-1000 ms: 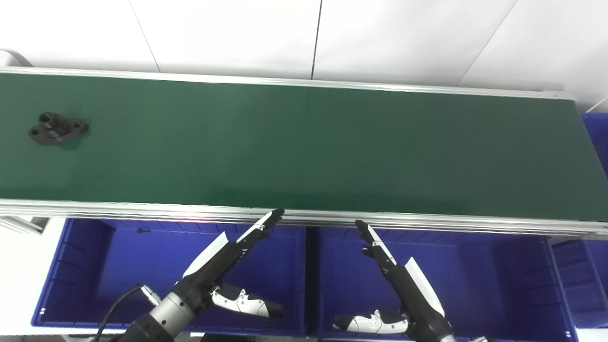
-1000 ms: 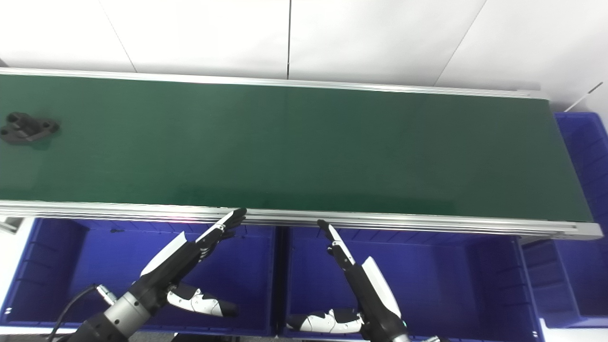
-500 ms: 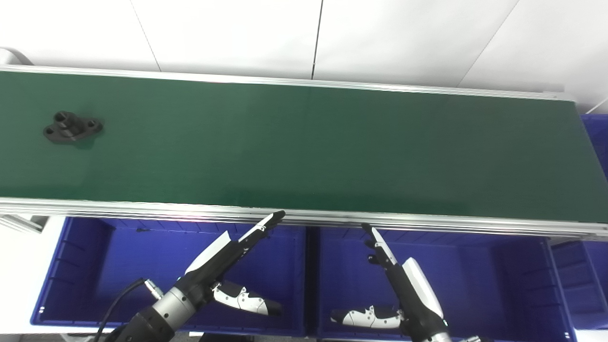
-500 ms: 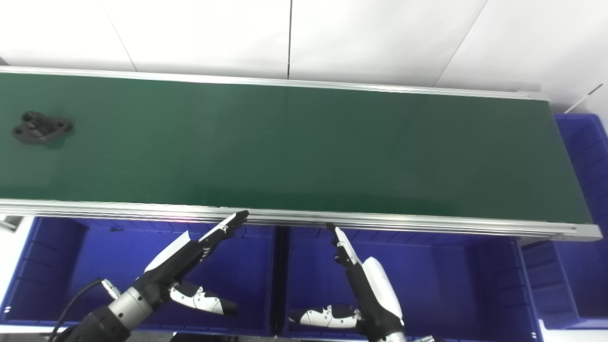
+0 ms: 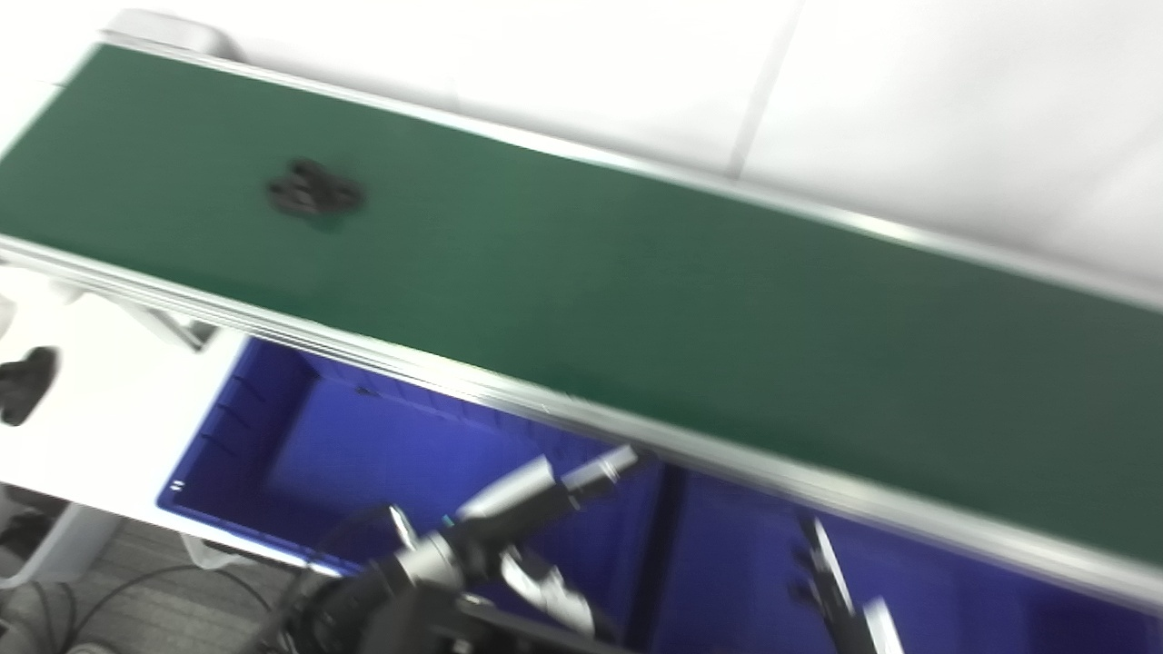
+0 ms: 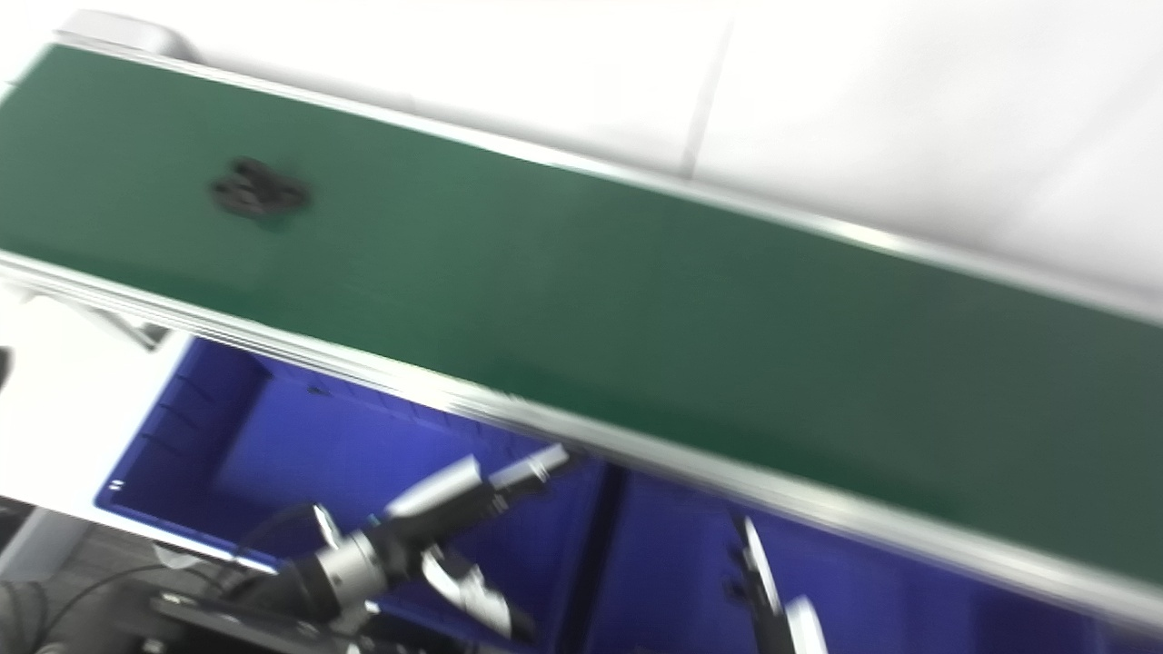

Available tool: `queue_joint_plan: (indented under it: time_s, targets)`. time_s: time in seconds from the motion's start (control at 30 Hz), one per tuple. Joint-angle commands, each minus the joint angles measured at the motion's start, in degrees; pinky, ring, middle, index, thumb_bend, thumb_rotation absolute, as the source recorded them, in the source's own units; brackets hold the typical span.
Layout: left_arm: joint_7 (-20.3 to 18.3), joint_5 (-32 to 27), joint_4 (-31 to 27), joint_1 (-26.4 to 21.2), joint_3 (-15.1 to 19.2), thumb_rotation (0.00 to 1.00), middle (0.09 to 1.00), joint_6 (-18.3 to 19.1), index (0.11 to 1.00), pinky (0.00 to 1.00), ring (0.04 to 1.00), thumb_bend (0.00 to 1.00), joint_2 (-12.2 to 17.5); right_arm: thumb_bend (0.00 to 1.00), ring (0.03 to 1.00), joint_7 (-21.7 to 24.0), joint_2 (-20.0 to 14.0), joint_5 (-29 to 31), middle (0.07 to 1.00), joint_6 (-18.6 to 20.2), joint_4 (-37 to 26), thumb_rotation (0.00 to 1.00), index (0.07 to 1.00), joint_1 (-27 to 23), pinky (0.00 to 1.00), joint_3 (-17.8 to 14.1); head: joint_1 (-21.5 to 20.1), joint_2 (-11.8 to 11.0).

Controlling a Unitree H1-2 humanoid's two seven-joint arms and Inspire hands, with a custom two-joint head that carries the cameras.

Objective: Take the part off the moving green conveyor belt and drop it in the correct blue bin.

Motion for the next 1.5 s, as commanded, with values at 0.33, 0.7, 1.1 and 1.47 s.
queue_joint_plan:
  time_s: [0.33,0.7,1.1,1.47]
  targets:
    - [1.01,-1.02,3.68,-1.16,0.37,0.31,1.0,-5.94,0.971,0.86,0.977,0.88,-0.62,0.67,0.925,-2.35,0.12,1.64,0.982,-4.47,1.72,0.27,1.0,-0.62,0.8,0.11,-3.12,-3.96]
    - [1.11,-0.68,6.78,-2.17,0.88,0.31,1.0,-8.39,0.958,0.83,0.959,0.87,-0.29,0.67,0.867,-4.05,1.11,1.44,0.941,-6.36,4.06,0.22,0.974,-1.67,0.73,0.72,-5.8,-6.96]
    - [1.28,-1.21,8.7,-2.2,1.5,0.29,0.994,-10.52,0.947,0.83,0.956,0.86,-0.64,0.67,0.833,-6.86,2.5,3.15,0.887,-11.93,6.38,0.17,0.925,-1.71,0.73,0.29,-9.93,-7.2]
    - [0.67,-0.85,6.7,-2.05,1.14,0.31,1.0,-7.47,0.968,0.85,0.986,0.85,-1.23,0.66,0.794,-8.84,2.08,3.0,0.86,-17.31,7.97,0.15,0.884,-2.16,0.66,-0.65,-13.0,-4.47]
